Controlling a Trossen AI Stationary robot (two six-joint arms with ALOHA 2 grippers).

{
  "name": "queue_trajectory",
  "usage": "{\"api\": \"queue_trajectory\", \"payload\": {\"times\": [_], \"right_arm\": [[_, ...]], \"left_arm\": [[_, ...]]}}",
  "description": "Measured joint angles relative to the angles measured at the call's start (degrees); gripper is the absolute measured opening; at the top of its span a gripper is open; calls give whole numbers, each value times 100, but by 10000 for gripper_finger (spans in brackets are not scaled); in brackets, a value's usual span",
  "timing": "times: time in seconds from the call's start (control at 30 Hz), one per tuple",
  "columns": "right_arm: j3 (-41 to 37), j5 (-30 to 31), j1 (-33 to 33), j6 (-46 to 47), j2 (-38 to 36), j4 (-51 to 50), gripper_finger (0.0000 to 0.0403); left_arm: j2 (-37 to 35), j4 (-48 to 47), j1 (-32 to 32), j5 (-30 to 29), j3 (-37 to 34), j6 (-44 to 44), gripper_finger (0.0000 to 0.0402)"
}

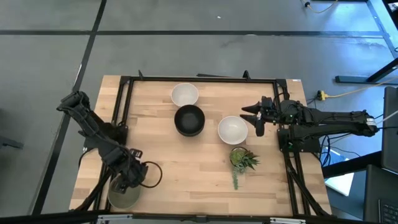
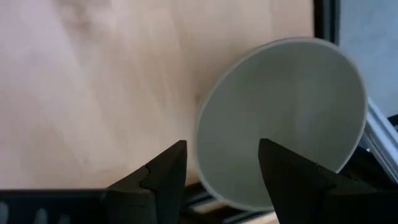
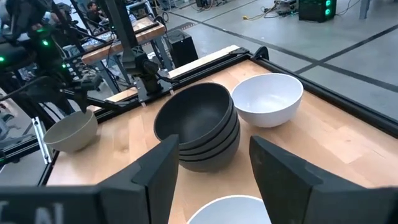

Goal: Nest bowls inside each other
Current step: Stack the gray bowl on top of the black bowl

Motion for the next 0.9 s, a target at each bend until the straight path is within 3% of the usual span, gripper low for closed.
{"api": "queue_trajectory", "payload": {"times": [0.23, 0.6, 0.9], "right_arm": [[0, 0, 2, -14, 0, 161, 198], [0, -42, 2, -11, 0, 173, 198], [0, -44, 1, -13, 0, 174, 198]], "left_arm": [[-2, 849, -67, -131, -505, -14, 193], [-2, 1088, -65, -79, -1019, -258, 187], [-2, 1336, -65, -1, -1305, -602, 114]]}}
